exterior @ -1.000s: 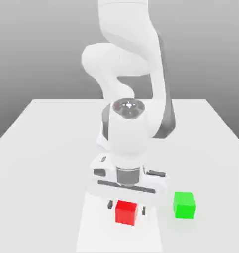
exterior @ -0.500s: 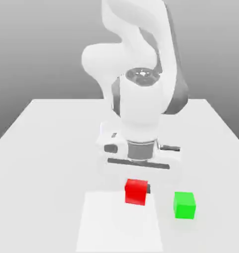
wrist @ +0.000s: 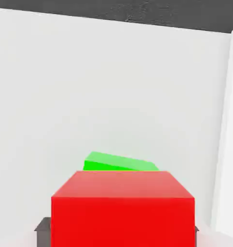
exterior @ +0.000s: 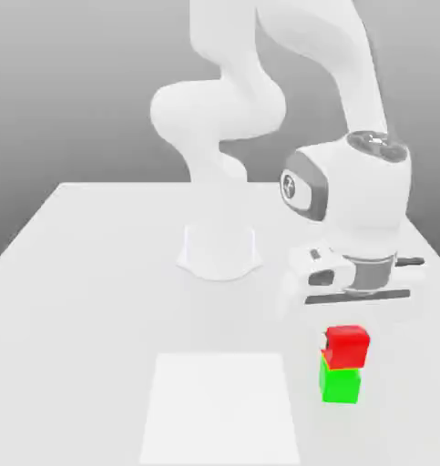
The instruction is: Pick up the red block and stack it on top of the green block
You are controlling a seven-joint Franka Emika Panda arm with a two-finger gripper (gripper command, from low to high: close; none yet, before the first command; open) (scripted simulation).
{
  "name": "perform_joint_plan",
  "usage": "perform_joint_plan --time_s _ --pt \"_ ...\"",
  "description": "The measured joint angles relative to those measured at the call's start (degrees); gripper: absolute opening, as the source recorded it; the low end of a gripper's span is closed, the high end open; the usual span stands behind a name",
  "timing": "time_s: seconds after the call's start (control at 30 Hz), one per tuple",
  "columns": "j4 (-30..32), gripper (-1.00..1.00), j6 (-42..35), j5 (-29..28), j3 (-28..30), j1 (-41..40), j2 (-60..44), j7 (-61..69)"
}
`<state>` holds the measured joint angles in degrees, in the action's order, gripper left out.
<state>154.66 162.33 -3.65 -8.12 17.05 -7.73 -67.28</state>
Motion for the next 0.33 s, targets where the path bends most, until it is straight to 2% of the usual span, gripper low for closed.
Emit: perform_joint_plan --time_s 0.17,0.33 --pt "0.0 1.00 0.4 -0.2 0.1 0.1 -0.4 -0.1" --pt "0.4 1.00 -8.1 3.9 -0.5 0.4 8.6 2.8"
